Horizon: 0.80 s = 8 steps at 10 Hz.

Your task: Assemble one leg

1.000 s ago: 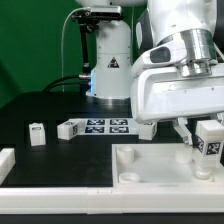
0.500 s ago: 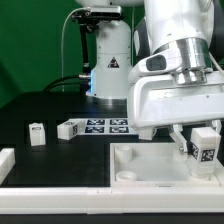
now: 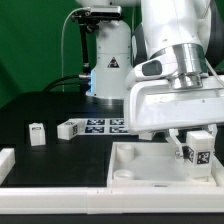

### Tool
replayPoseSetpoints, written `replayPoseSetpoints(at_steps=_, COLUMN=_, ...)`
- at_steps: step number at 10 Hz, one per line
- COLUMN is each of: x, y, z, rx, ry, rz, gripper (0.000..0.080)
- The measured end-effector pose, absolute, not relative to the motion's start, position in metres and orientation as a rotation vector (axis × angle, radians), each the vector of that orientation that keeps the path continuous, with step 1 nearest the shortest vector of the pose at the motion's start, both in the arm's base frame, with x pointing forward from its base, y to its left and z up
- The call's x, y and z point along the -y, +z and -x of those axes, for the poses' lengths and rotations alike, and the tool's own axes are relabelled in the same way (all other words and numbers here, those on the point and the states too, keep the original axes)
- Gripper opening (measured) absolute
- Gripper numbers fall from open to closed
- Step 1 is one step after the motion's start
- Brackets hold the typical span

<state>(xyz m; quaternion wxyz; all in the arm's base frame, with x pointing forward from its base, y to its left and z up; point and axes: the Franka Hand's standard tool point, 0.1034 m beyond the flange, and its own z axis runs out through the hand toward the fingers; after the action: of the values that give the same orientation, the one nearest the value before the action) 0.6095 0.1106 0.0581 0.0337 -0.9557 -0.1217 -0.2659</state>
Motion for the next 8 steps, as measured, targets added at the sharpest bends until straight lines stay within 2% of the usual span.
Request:
replayPoseSetpoints(at_steps=2, x=-0.1106, y=0.0580, z=-0.6094, rx=0.374, ry=-0.818, rz=2.940, gripper=0.0599)
replayPoseSetpoints(at_steps=3, x=-0.1107, y=0.0580, z=-0.6094, rx=0.374, ry=-0.818, rz=2.940, gripper=0.0599)
replayPoseSetpoints(at_steps=4, x=-0.1106, y=0.0580, z=-0.6094, rx=0.374, ry=-0.818, rz=2.940, gripper=0.0643)
replayPoseSetpoints(at_steps=8, x=-0.1101, y=0.0597, z=-0.6097, rx=0.368, ry=-0.819, rz=2.940, gripper=0.0649)
